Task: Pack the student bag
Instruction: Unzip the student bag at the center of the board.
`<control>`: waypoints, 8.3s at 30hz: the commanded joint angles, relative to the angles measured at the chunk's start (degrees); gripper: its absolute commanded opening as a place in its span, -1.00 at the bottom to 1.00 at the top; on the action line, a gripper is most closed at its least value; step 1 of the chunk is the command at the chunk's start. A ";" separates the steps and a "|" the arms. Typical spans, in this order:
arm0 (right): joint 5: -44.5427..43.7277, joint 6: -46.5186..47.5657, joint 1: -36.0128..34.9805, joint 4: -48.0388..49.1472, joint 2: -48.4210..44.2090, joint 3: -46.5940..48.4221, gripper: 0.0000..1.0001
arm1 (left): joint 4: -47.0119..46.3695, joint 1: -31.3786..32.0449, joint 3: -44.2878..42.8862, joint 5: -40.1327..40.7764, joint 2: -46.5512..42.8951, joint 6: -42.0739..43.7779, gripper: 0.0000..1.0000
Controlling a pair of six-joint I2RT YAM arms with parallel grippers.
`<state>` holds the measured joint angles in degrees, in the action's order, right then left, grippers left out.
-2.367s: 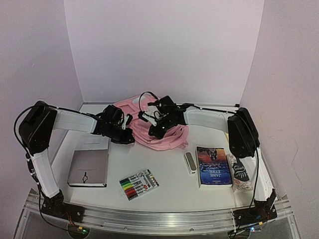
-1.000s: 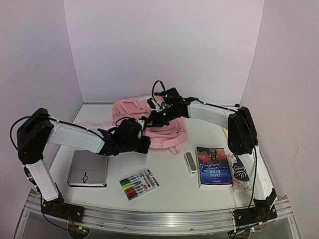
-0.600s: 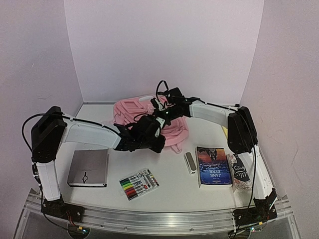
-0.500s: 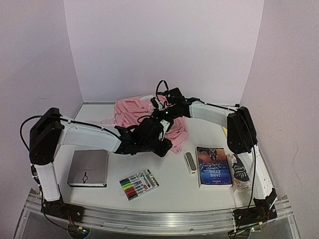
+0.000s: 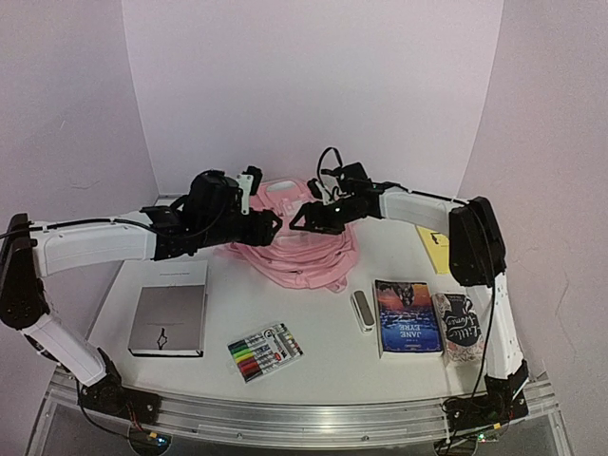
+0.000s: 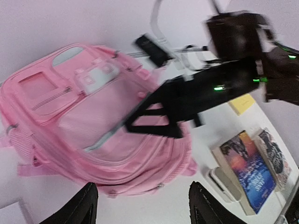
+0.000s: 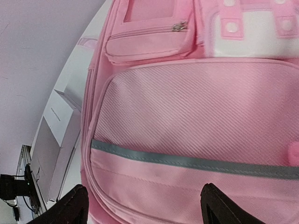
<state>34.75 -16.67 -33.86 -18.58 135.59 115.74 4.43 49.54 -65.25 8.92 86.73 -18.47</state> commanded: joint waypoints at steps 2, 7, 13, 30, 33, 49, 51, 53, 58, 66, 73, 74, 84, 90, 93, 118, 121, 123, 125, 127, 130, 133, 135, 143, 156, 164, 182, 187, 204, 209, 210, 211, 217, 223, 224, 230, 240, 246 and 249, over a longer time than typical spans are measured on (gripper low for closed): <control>-5.12 8.25 0.80 -0.84 -16.85 -11.10 0.65 | 11.59 -5.09 -4.86 2.59 3.44 -2.04 0.35; -8.00 8.39 -1.87 -1.23 -28.16 -27.10 0.53 | 11.00 -7.29 -5.43 2.70 5.13 -8.49 0.35; -12.36 4.34 -7.08 -0.17 -30.28 -36.43 0.53 | 15.44 -8.12 -9.11 1.31 10.16 -10.50 0.38; -17.58 9.23 -0.10 0.07 -15.75 -28.83 0.56 | 28.73 -16.60 -25.88 0.71 28.91 -29.05 0.39; -16.43 11.00 1.38 0.11 -13.52 -26.79 0.56 | 24.68 -17.01 -23.72 -2.36 29.00 -29.54 0.23; -13.54 17.84 4.83 0.12 -10.71 -16.43 0.58 | 14.11 -16.69 -14.92 -12.29 23.00 -40.33 -0.99; -11.38 17.49 4.85 0.32 -15.45 -20.81 0.58 | 13.88 -16.72 -15.56 -11.21 22.61 -42.36 -1.00; -9.89 15.11 4.57 1.11 -19.53 -25.66 0.57 | 14.63 -16.75 -17.22 -10.79 23.06 -43.89 -0.99; -14.11 6.79 2.09 6.56 -27.93 -35.68 0.50 | 20.89 -16.75 -23.40 -10.01 25.62 -49.31 -1.00; -21.61 1.79 -6.24 11.72 -28.26 -39.14 0.47 | 32.66 -16.67 -33.91 -9.62 29.83 -55.63 -1.00; -26.16 -1.15 -9.20 12.17 -24.88 -38.26 0.36 | 31.64 -16.67 -33.27 -9.48 28.41 -57.12 -1.00; -26.44 -1.58 -9.76 12.36 -24.82 -38.56 0.36 | 31.62 -16.67 -33.09 -9.45 28.24 -57.16 -1.00; -31.09 -6.64 -13.41 13.35 -19.16 -36.61 0.28 | 30.46 -16.32 -31.35 -9.45 27.43 -56.77 -1.00; -38.49 -8.56 -14.01 13.39 -16.01 -34.51 0.20 | 30.29 -16.19 -31.11 -8.73 27.05 -56.43 -1.00; -41.96 -9.49 -14.04 13.48 -15.31 -32.70 0.06 | 30.14 -16.22 -30.64 -7.75 26.65 -56.25 -1.00; -35.55 -0.96 -9.68 14.35 -21.06 -39.37 -1.00 | 29.73 -19.53 -24.13 -4.51 20.92 -54.81 -1.00; -31.69 1.04 -8.50 15.25 -22.09 -40.84 -1.00 | 29.89 -20.10 -23.74 -4.44 20.65 -54.14 -0.99; -28.96 2.79 -8.06 15.85 -22.87 -41.86 -1.00 | 30.52 -20.53 -23.73 -4.29 20.63 -53.49 -1.00; -27.17 3.95 -7.41 15.92 -23.54 -42.44 -1.00 | 31.34 -21.23 -23.61 -4.26 20.67 -52.70 -1.00; -25.91 4.71 -6.06 15.78 -23.95 -42.95 -1.00 | 32.19 -22.11 -23.51 -4.30 20.61 -51.36 -1.00; -23.57 5.46 -2.73 15.63 -24.06 -43.07 -1.00 | 32.53 -23.94 -23.19 -5.54 20.65 -46.88 -1.00; -18.42 7.71 0.07 14.98 -24.33 -42.69 -1.00 | 30.52 -25.89 -22.98 -8.97 21.37 -39.15 -1.00; -13.88 10.24 0.33 14.78 -25.60 -43.86 -1.00 | 28.52 -26.44 -24.65 -13.29 23.41 -32.07 -0.99; -2.80 5.52 -5.40 16.37 -25.21 -43.27 -1.00 | 33.42 -26.51 -41.68 -26.15 34.54 -13.43 -0.98; 0.84 -1.99 -7.72 17.79 -22.00 -37.31 -1.00 | 26.41 -21.02 -19.14 -32.59 8.00 11.53 0.35; 2.93 -4.35 -7.72 17.79 -19.67 -36.33 -1.00 | 32.16 -11.90 -20.76 -31.16 14.74 27.01 0.21; 6.48 -7.62 -5.62 18.05 -18.40 -35.60 -1.00 | 31.90 -5.86 -19.79 -23.88 24.23 35.36 -0.17; 7.56 -7.09 -5.03 17.96 -18.31 -35.93 -1.00 | 31.44 -5.78 -20.04 -19.54 25.43 32.82 -0.55; 7.57 4.49 4.93 5.99 -20.51 -38.64 -1.00 | 30.49 -12.44 -11.62 -15.18 16.07 31.91 -1.00; 11.02 2.40 3.36 5.99 -19.16 -37.12 -1.00 | 25.98 -10.12 -11.47 -18.17 12.36 36.17 -0.12; 11.41 2.12 2.93 6.00 -18.92 -36.37 -1.00 | 24.27 -9.35 -11.24 -18.09 11.74 36.87 -0.05; 11.72 1.80 2.35 6.06 -18.77 -35.70 -1.00 | 23.38 -8.83 -11.42 -18.23 11.62 37.48 0.00; 13.76 -0.33 0.78 6.11 -18.91 -33.36 -1.00 | 20.73 -5.92 -15.35 -19.57 16.49 43.61 0.10; 14.94 -1.48 -0.05 6.30 -19.57 -33.29 -1.00 | 19.28 -4.12 -20.41 -20.31 23.85 48.76 0.12; 15.10 -1.70 -0.14 6.38 -19.67 -33.33 -1.00 | 19.13 -4.00 -21.03 -20.31 24.74 49.15 0.12; 15.48 -2.30 -0.27 6.80 -20.50 -33.94 -1.00 | 18.24 -3.46 -22.60 -20.41 28.81 49.16 0.08; 13.27 0.54 2.20 6.19 -20.93 -36.85 -1.00 | 20.64 -3.51 -15.30 -13.59 23.38 48.13 -1.00; 10.80 3.82 6.67 3.96 -20.85 -37.29 -1.00 | 19.96 -6.33 -8.04 -11.74 16.30 46.91 -1.00; 8.33 5.21 8.68 2.69 -20.19 -35.55 -1.00 | 19.92 -7.99 -6.16 -11.24 14.14 47.12 -1.00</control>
<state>49.80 -14.64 -30.77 -12.85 117.16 78.45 20.75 45.78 -73.93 -7.40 107.34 29.91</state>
